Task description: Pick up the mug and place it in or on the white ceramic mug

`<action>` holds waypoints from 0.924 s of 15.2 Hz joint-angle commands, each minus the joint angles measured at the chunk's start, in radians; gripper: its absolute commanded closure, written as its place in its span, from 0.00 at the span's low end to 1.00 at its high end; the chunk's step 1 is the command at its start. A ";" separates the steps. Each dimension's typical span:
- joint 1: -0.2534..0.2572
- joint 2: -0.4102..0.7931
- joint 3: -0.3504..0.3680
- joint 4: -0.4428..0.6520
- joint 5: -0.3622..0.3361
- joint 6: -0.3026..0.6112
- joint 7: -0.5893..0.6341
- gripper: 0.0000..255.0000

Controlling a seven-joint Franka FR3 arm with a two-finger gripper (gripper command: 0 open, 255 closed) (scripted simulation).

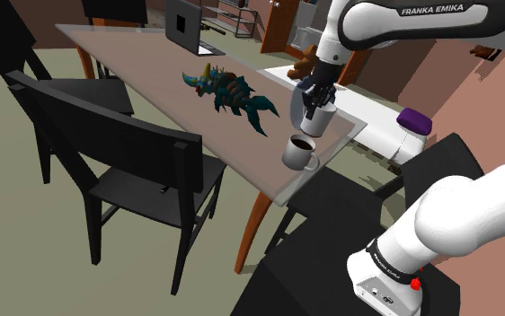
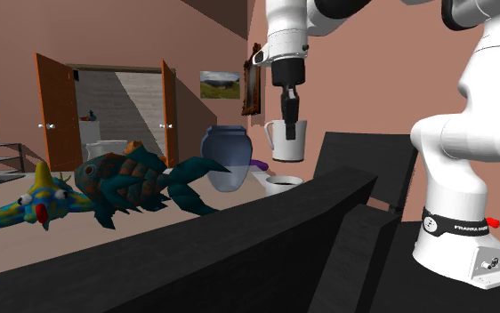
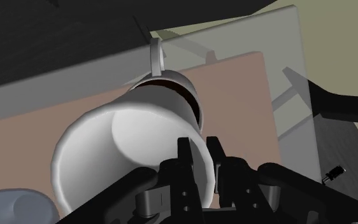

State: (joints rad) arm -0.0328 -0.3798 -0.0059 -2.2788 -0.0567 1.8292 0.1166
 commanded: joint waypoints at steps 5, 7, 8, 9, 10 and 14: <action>0.000 0.013 -0.001 -0.071 -0.002 0.085 0.004 1.00; -0.001 0.021 -0.001 -0.092 -0.002 0.113 0.006 1.00; -0.001 0.025 -0.001 -0.102 -0.003 0.128 0.006 1.00; -0.001 0.027 -0.001 -0.107 -0.003 0.134 0.007 1.00; -0.001 0.026 -0.001 -0.107 -0.003 0.134 0.007 1.00; -0.001 0.027 -0.001 -0.107 -0.003 0.134 0.007 1.00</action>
State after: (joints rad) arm -0.0335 -0.3533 -0.0069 -2.3858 -0.0597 1.9628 0.1231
